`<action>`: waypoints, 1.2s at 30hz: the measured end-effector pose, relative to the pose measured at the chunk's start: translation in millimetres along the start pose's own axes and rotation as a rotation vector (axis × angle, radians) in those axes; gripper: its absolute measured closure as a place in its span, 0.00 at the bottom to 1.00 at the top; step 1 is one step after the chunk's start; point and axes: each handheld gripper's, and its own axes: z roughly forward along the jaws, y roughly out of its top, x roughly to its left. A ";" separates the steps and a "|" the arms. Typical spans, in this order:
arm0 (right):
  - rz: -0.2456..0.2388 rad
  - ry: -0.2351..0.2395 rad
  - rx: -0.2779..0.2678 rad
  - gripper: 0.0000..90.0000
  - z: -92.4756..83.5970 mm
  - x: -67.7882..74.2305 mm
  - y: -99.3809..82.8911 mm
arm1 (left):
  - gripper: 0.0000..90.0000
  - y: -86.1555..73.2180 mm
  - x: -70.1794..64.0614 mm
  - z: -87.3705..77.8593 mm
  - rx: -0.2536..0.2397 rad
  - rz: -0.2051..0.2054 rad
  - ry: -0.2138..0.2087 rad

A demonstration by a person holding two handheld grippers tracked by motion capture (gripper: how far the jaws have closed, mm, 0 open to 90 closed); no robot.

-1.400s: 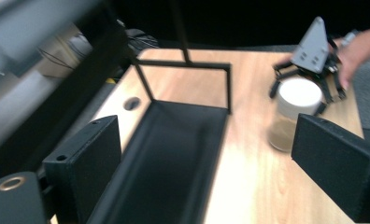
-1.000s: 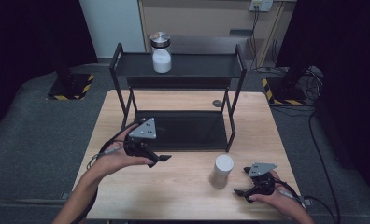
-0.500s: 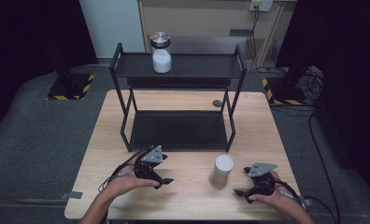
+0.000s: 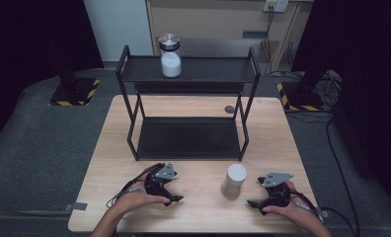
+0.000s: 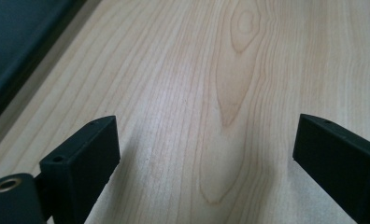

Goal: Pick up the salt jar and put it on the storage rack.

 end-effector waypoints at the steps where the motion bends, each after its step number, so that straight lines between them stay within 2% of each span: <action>1: 0.000 0.000 0.000 0.02 0.0 0.1 0.0 | 0.07 0.2 0.3 1.2 0.006 0.002 0.000; 4: 0.003 -0.003 0.000 0.02 -0.2 0.8 0.0 | 0.07 -1.5 1.7 4.4 0.011 -0.001 -0.002; 8: 0.006 -0.005 0.001 0.02 -0.3 1.4 0.0 | 0.05 -6.4 2.6 5.5 -0.010 -0.006 0.007; 11: 0.007 -0.007 0.001 0.02 -0.3 2.0 0.0 | 0.01 -12.4 0.0 8.6 -0.031 0.006 0.025; 36: 0.009 -0.008 0.001 0.02 -0.3 2.3 0.0 | 0.00 -13.5 -3.4 8.7 -0.035 -0.006 0.038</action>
